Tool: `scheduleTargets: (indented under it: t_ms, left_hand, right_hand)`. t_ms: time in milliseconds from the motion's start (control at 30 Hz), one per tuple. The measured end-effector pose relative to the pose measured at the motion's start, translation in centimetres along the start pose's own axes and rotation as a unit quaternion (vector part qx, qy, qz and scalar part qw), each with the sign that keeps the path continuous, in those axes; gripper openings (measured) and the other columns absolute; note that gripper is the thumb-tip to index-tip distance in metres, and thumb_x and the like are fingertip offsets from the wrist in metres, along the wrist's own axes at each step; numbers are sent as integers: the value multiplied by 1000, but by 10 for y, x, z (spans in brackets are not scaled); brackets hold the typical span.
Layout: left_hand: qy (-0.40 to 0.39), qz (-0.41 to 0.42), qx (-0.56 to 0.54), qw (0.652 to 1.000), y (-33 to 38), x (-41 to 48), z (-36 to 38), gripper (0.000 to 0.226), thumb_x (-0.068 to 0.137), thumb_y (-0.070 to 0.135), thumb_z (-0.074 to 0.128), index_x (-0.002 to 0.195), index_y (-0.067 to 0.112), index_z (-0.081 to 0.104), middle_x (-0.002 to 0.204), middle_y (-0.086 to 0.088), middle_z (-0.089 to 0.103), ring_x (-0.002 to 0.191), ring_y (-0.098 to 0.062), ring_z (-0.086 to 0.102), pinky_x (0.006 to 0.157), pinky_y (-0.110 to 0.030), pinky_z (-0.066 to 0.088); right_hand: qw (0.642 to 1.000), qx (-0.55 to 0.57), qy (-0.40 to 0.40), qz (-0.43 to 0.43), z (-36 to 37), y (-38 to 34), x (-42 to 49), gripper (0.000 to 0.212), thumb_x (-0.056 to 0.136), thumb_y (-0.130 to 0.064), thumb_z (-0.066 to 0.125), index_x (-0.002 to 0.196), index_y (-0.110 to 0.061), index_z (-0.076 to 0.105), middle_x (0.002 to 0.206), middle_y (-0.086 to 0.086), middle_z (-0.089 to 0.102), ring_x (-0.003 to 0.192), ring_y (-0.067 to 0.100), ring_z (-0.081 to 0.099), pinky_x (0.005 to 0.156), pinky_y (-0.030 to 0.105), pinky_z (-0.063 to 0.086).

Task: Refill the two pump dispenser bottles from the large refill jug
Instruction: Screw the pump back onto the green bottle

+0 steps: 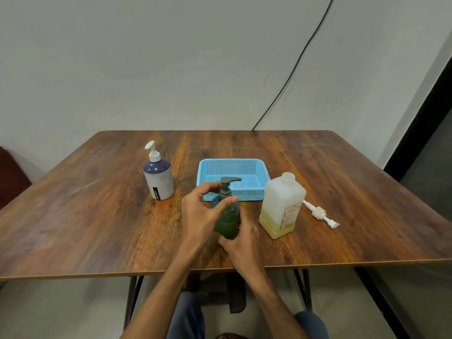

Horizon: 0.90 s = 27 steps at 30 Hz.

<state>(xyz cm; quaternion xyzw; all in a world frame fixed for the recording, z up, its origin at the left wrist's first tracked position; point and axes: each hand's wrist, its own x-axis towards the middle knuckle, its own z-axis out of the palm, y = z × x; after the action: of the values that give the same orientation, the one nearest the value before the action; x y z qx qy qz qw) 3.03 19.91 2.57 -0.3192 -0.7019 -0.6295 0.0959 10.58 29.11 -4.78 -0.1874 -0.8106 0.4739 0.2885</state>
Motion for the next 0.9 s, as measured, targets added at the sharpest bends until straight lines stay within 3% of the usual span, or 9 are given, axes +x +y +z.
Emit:
scheduleTargets:
  t_ms: [100, 233, 333, 500, 600, 800, 900]
  left_hand:
    - [-11, 5, 7, 1000, -3, 4, 0, 38, 78, 23, 86, 113, 15, 75, 109, 8, 76, 107, -4, 69, 87, -15, 54]
    - [-108, -19, -35, 993, -4, 16, -14, 30, 82, 16, 82, 111, 14, 76, 109, 7, 77, 109, -7, 69, 87, -16, 53]
    - [-158, -26, -56, 985, -4, 21, -20, 28, 85, 13, 79, 114, 11, 75, 110, 6, 77, 109, -5, 68, 87, -12, 51]
    - [-55, -6, -37, 998, -1, 10, -11, 46, 73, 35, 86, 114, 19, 74, 107, 7, 76, 104, -11, 71, 88, -22, 57]
    - [-29, 3, 3, 1000, -1, 10, -6, 37, 73, 28, 90, 105, 15, 77, 102, 7, 77, 99, -10, 72, 87, -33, 60]
    - [-94, -2, -17, 995, -1, 21, -13, 28, 73, 24, 87, 98, 16, 78, 100, 4, 78, 99, -10, 72, 94, -39, 58]
    - [-126, -12, -53, 991, -2, 26, -17, 36, 74, 22, 84, 104, 4, 77, 105, -6, 78, 106, -20, 72, 99, -47, 56]
  right_hand:
    - [1000, 6, -2, 2, 0, 1, 1, 86, 69, -43, 87, 142, -37, 42, 128, -14, 59, 122, 5, 55, 99, 38, 53]
    - [1000, 1, 11, -3, 0, 0, 1, 81, 68, -45, 88, 136, -42, 44, 120, -21, 60, 114, -4, 55, 93, 30, 55]
    - [1000, 1, 12, -4, 1, 0, 1, 80, 68, -44, 88, 136, -41, 45, 119, -22, 59, 113, -4, 55, 94, 31, 55]
    - [1000, 7, 6, -8, 1, 0, 2, 86, 68, -47, 88, 139, -44, 39, 130, -22, 56, 123, -3, 50, 100, 30, 52]
    - [1000, 11, 5, -8, 0, 1, 1, 84, 68, -46, 88, 137, -47, 40, 128, -23, 57, 121, -7, 51, 98, 23, 51]
    - [999, 32, 4, -2, 2, 1, 2, 84, 68, -47, 88, 139, -38, 45, 123, -21, 60, 118, -3, 55, 95, 31, 55]
    - [999, 37, 6, 0, 3, 2, 2, 82, 68, -47, 88, 137, -39, 46, 123, -22, 60, 117, -3, 56, 95, 32, 56]
